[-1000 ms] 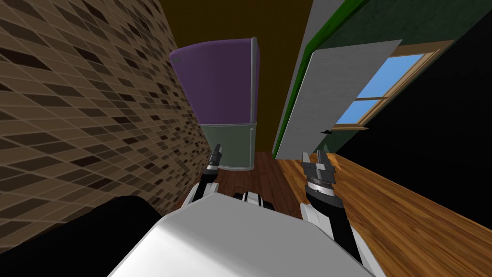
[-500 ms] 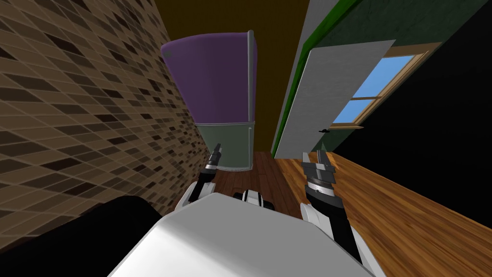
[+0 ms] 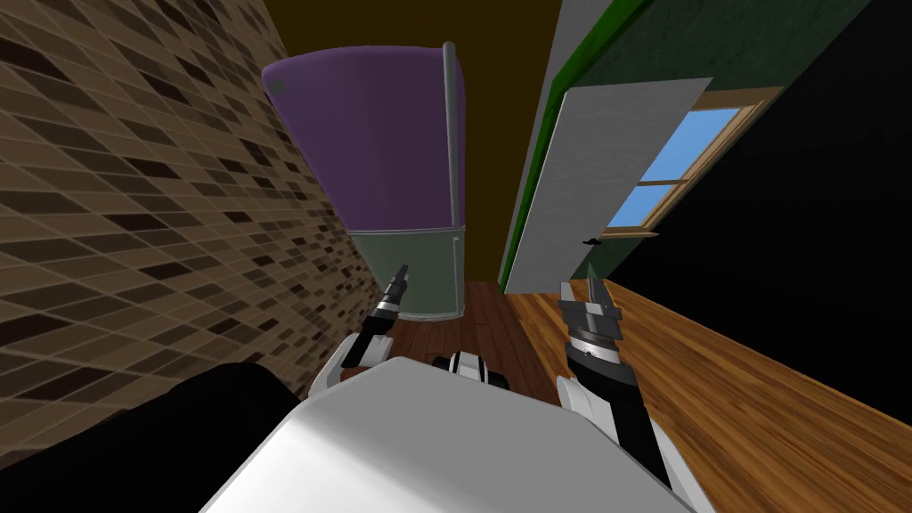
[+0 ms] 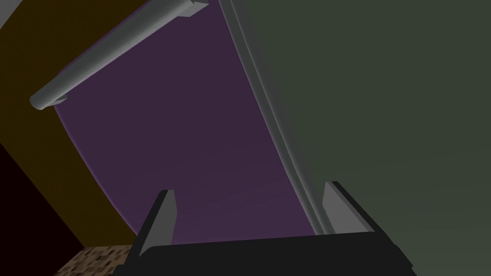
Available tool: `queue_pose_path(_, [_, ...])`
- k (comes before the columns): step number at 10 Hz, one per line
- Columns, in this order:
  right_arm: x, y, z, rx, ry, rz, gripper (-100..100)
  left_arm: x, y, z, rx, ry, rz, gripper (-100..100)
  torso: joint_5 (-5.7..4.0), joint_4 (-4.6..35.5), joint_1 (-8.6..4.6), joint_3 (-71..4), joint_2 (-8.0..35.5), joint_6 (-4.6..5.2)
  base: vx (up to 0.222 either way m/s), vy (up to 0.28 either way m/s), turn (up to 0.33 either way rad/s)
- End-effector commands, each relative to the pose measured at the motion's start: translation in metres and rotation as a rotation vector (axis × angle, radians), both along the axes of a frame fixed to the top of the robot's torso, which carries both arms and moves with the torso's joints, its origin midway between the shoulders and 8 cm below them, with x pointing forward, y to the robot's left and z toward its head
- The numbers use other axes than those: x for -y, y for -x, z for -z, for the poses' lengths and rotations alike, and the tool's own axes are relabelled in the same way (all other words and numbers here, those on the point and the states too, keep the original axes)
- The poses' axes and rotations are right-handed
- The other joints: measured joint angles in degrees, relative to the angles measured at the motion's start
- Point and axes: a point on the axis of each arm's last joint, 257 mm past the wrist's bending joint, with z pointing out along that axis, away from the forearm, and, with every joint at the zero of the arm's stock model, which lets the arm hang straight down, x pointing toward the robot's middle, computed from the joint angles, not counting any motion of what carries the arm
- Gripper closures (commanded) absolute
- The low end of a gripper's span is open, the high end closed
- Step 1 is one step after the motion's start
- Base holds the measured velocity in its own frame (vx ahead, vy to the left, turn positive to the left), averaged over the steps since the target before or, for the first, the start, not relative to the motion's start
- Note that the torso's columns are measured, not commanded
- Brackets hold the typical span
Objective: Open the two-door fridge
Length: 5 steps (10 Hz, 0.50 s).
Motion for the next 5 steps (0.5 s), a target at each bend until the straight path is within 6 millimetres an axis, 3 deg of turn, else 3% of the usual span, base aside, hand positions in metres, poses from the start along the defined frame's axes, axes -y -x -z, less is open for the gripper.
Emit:
queue_pose_path(1, [0.0,0.0,0.0,0.0,0.0,0.0,0,-0.01,-0.003,0.002,-0.051,-0.015,-0.017,-100,0.0,0.01,-0.02,0.01,0.0,0.0,0.097,-0.035,-0.079])
queue_pose_path(5, [0.0,0.0,0.0,0.0,0.0,0.0,0,-0.025,-0.005,0.005,-0.123,-0.037,-0.046,-100,0.0,-0.01,0.01,-0.01,-0.03,0.0,0.092,-0.04,-0.079])
